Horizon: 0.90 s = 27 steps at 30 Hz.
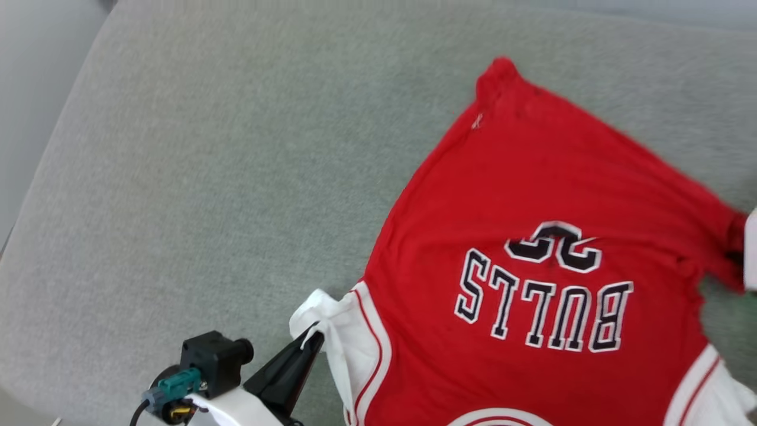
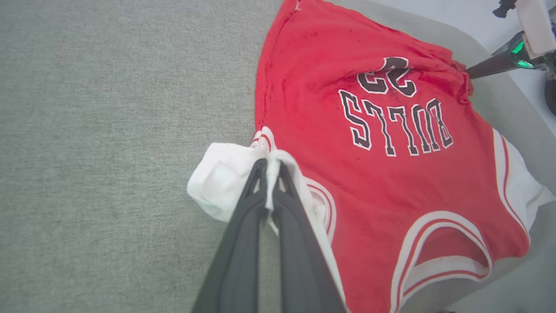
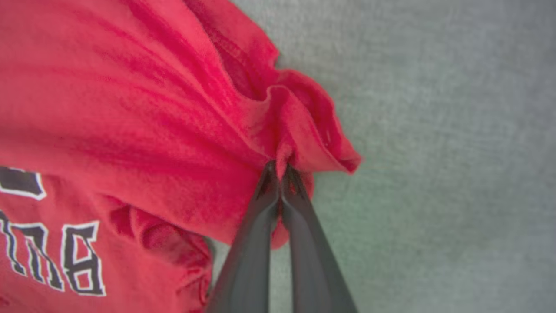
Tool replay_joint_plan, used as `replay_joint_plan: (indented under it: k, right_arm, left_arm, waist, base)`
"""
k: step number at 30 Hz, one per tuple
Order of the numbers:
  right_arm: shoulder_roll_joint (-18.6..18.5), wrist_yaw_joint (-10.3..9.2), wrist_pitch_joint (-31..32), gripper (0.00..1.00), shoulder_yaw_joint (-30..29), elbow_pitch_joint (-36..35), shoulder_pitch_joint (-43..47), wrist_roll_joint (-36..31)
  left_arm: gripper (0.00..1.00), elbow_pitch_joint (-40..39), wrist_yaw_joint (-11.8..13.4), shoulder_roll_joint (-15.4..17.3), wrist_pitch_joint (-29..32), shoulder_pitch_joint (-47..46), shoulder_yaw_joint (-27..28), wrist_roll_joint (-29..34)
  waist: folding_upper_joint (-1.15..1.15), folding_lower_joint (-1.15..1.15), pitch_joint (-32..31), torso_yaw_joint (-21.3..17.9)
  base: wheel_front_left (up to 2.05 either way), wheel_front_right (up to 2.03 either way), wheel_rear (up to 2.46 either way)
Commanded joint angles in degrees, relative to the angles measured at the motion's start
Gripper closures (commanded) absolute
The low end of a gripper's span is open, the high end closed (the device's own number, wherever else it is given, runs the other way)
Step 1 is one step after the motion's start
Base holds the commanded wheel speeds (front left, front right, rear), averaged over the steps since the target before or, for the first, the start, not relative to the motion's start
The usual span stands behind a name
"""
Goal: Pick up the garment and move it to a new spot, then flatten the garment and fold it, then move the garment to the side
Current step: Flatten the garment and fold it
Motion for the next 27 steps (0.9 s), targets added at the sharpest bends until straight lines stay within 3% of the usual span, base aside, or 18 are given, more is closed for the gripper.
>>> replay_joint_plan:
  k: [1, 14, 27]
  right_arm:
    - [0.49, -0.03, -0.66, 1.00, 0.53, -0.27, 4.55, 1.37]
    - [3.69, -0.02, -4.25, 1.00, -1.11, -10.98, 21.65, 7.47]
    - [9.89, -0.02, -8.67, 1.00, -4.54, -17.60, 38.00, 8.79]
  left_arm:
    - [1.00, 0.78, 0.47, 0.64, -0.01, 1.21, 0.40, -0.43]
    - [1.00, 4.25, 1.61, 1.66, -1.30, 4.80, 1.63, -2.49]
    - [1.00, 6.47, 1.92, 0.38, -3.37, 6.85, 1.84, -3.72]
  waist:
    - [0.00, 0.00, -5.45, -4.86]
    - [0.00, 0.00, -13.81, -10.34]
    - [0.00, 0.00, -16.42, -12.80]
  base:
    - [0.00, 0.00, 0.00]
    - [0.00, 0.00, 0.00]
    - [0.00, 0.00, 0.00]
